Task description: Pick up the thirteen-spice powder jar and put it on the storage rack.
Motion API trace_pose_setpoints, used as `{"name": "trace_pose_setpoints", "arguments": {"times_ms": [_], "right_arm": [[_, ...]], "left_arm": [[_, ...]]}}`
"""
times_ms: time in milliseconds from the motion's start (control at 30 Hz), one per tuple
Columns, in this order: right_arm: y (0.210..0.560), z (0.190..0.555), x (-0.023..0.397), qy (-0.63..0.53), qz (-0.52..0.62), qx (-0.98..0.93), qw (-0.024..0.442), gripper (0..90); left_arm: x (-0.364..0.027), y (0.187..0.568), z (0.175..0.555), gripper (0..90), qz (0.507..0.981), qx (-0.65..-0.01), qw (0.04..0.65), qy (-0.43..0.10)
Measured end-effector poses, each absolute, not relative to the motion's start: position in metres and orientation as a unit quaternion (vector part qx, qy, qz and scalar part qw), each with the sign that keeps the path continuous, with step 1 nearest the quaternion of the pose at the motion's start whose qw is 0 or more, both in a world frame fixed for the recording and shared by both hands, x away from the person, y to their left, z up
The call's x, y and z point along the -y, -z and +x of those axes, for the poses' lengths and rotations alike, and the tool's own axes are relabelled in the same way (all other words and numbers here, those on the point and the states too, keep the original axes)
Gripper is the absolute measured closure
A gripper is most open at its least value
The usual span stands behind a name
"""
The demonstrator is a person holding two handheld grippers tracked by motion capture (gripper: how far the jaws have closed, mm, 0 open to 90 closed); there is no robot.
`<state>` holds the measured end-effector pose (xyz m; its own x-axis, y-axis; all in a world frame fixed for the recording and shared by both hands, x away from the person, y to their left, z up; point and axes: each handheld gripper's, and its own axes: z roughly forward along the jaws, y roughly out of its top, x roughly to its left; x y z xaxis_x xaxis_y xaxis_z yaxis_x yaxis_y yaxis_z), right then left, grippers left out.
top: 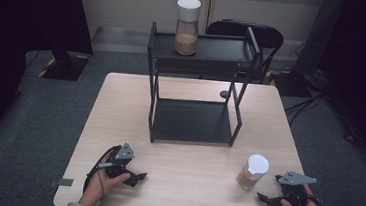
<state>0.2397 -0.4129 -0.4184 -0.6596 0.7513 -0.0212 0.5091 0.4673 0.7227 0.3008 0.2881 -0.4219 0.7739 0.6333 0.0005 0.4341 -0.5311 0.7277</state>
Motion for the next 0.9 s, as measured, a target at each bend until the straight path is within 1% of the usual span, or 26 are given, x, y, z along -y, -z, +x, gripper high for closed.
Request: {"name": "trace_pose_setpoints", "arguments": {"times_ms": [300, 433, 900], "right_arm": [[0.416, 0.241, 0.411, -0.349, 0.374, -0.842, 0.172, 0.0], [0.412, 0.241, 0.409, -0.344, 0.373, -0.844, 0.176, 1.5], [0.399, 0.245, 0.400, -0.375, 0.349, -0.842, 0.170, 1.2]], "left_arm": [[-0.288, 0.422, 0.301, 0.0, 0.865, -0.309, 0.373, -0.133], [-0.288, 0.422, 0.301, 0.0, 0.865, -0.309, 0.373, -0.133], [-0.288, 0.422, 0.301, 0.0, 0.865, -0.309, 0.373, -0.133]]}}
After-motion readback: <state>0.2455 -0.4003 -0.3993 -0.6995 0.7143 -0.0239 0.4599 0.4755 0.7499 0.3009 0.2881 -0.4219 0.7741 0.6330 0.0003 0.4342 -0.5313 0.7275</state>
